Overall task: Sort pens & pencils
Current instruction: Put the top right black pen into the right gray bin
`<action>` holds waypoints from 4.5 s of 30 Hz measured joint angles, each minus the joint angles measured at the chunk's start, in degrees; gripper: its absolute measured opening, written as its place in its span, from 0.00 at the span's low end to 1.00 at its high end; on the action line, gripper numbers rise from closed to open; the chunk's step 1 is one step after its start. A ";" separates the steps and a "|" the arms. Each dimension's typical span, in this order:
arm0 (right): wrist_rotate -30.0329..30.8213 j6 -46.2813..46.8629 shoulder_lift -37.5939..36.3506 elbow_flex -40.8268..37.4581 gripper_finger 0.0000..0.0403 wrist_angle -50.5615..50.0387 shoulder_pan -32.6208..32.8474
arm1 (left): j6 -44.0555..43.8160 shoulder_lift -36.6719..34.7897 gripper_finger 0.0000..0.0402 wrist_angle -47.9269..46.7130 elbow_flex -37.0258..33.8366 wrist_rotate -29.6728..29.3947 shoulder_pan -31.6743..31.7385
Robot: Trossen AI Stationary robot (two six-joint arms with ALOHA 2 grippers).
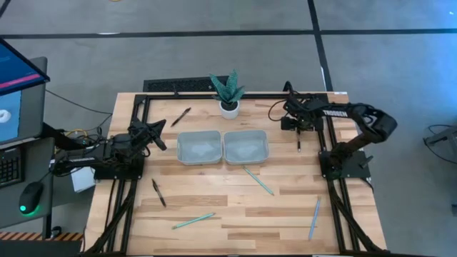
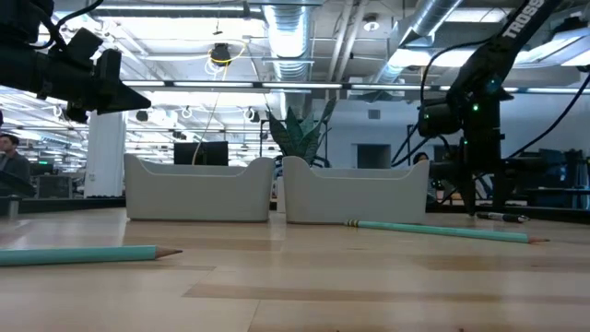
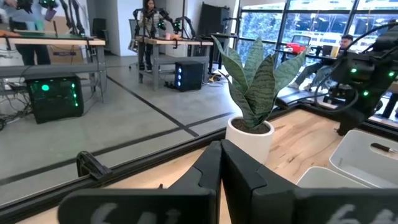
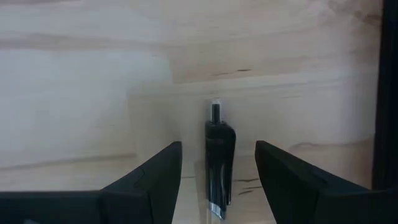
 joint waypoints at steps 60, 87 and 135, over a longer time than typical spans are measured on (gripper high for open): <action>4.16 9.58 2.83 0.02 0.56 2.64 5.98 | -2.64 -0.02 0.00 -0.07 -0.04 0.00 0.01; -2.35 9.04 2.68 0.10 0.44 2.15 5.34 | -3.65 -0.01 0.00 -0.04 -0.04 0.01 0.01; -9.84 -4.31 2.96 15.90 0.22 1.83 5.08 | -3.57 -0.02 0.00 -0.05 -0.07 0.00 0.01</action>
